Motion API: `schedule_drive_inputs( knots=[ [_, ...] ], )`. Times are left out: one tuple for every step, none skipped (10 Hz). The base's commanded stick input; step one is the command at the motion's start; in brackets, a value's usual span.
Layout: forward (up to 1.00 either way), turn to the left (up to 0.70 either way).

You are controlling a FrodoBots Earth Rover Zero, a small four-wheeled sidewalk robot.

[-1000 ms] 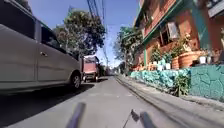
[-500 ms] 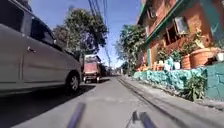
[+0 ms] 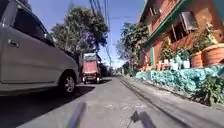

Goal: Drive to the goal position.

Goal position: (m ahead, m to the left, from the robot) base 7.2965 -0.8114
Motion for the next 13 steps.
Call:
schedule_drive_inputs(
  knots=[
    [0.85, -0.34],
    [0.85, -0.31],
    [0.85, -0.02],
    [0.85, 0.0],
    [0.85, 0.0],
    [0.85, 0.0],
    [0.85, 0.0],
    [0.85, 0.0],
    [0.85, 0.0],
    [0.85, 0.0],
    [0.85, 0.0],
    [0.85, 0.0],
    [0.85, 0.0]
  ],
)
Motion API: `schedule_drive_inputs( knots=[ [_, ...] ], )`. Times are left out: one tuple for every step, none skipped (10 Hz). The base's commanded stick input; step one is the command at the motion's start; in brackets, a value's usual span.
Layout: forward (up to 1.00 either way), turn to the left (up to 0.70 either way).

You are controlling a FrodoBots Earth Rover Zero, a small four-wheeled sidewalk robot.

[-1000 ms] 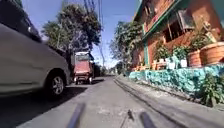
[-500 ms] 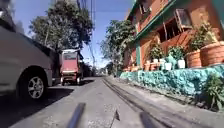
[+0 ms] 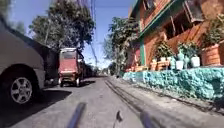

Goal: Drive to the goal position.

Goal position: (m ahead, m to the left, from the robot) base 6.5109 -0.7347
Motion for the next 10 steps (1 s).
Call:
schedule_drive_inputs(
  knots=[
    [0.85, 0.0],
    [0.85, 0.0],
    [0.85, 0.0],
    [0.85, 0.0],
    [0.85, 0.0],
    [0.85, 0.0],
    [0.85, 0.0],
    [0.85, 0.0],
    [0.85, 0.0],
    [0.85, 0.0]
  ],
)
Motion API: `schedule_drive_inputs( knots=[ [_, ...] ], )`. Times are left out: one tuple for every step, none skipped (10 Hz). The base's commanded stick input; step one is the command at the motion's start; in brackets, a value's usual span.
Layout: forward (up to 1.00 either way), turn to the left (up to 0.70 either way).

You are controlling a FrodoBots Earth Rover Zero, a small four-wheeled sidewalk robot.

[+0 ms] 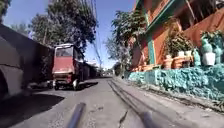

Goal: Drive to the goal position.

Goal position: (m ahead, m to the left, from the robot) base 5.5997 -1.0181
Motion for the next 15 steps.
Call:
schedule_drive_inputs(
  knots=[
    [0.85, 0.0],
    [0.85, 0.0],
    [0.85, 0.0],
    [0.85, 0.0],
    [0.85, 0.0],
    [0.85, 0.0],
    [0.85, 0.0],
    [0.85, 0.0],
    [0.85, 0.0],
    [0.85, 0.0],
    [0.85, 0.0],
    [0.85, 0.0],
    [0.85, 0.0],
    [0.85, 0.0],
    [0.85, 0.0]
  ],
)
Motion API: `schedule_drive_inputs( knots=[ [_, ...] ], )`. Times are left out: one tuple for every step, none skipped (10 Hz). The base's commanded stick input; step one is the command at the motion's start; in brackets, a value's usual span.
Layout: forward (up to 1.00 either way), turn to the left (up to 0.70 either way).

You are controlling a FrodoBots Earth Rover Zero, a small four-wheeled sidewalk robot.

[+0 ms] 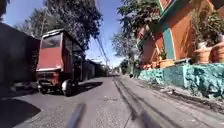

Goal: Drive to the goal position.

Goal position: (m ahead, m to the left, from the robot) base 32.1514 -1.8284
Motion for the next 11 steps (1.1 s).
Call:
schedule_drive_inputs(
  knots=[
    [0.85, 0.0],
    [0.85, 0.0],
    [0.85, 0.0],
    [0.85, 0.0],
    [0.85, 0.0],
    [0.85, 0.0],
    [0.85, 0.0],
    [0.85, 0.0],
    [0.85, 0.0],
    [0.85, 0.0],
    [0.85, 0.0]
  ],
)
